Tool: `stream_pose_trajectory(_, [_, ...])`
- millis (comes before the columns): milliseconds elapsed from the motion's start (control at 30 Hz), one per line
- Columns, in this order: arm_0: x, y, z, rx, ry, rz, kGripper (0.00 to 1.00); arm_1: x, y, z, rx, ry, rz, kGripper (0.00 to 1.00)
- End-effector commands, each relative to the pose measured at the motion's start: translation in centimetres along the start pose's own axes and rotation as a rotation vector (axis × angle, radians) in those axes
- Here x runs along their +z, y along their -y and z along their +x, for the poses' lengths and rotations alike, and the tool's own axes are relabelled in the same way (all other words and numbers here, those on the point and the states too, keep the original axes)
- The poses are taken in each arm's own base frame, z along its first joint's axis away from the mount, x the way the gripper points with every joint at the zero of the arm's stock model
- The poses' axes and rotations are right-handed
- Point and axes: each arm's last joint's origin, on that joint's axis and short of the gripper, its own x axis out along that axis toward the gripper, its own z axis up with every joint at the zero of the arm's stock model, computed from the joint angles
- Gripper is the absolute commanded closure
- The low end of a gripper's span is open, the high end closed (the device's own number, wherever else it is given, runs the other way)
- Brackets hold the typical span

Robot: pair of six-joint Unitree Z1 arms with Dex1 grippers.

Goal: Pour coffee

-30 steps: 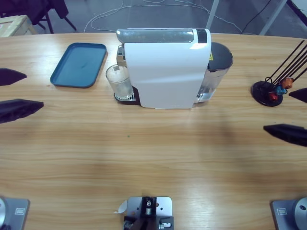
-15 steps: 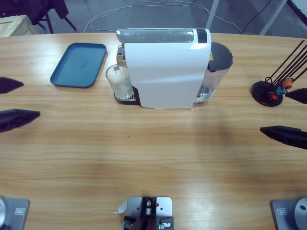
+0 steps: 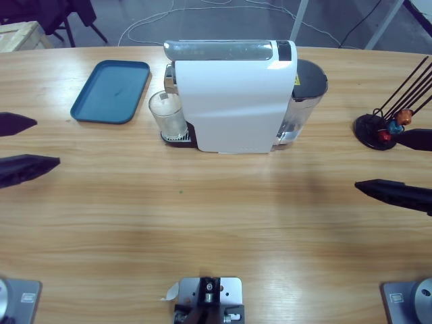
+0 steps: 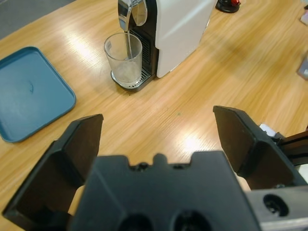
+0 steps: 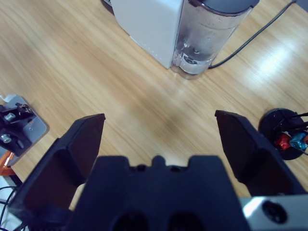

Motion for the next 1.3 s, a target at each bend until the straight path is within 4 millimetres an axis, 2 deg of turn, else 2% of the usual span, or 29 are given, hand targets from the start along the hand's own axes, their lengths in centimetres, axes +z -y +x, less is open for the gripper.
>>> stream_pose_trajectory(33, [-1.2,0.1,-0.2,0.001,-0.032,-0.041,0.000,-0.6,-0.1,0.9,-0.004,-0.073,-0.004,0.000])
stream_pose_trajectory(133, [-0.6,0.2,-0.5,0.002,-0.012,-0.039,0.000,-0.6,-0.1,1.2,-0.002,-0.084,-0.005,0.000])
stream_pose_trajectory(200, [-0.9,0.2,-0.6,0.002,-0.011,-0.037,0.000,-0.6,-0.1,1.4,-0.001,-0.088,-0.005,0.000])
stream_pose_trajectory(367, [-3.8,0.5,-1.0,-0.001,0.034,0.035,0.000,-0.7,-0.1,1.2,-0.008,-0.080,-0.001,0.000])
stream_pose_trajectory(533, [-3.6,-0.2,0.5,0.011,-0.030,0.094,0.000,-0.6,-0.1,1.5,-0.009,-0.091,0.002,0.000])
stream_pose_trajectory(633, [-2.6,-1.7,3.1,-0.016,-0.052,0.123,0.000,-0.6,0.0,1.7,-0.009,-0.096,0.002,0.000])
stream_pose_trajectory(767, [0.3,-5.1,6.8,-0.107,0.005,0.154,0.000,-0.4,0.0,2.1,-0.007,-0.114,0.002,0.000])
stream_pose_trajectory(833, [1.0,-6.3,8.4,-0.138,0.005,0.205,0.000,-0.4,0.0,2.3,-0.007,-0.120,0.004,0.000])
stream_pose_trajectory(1033, [0.7,-8.8,12.7,-0.224,-0.039,0.235,0.000,-0.2,0.0,2.8,-0.007,-0.140,0.012,0.000])
stream_pose_trajectory(1300, [0.5,-11.3,17.4,-0.213,0.015,0.286,0.000,0.2,0.1,4.0,-0.009,-0.187,0.020,0.000])
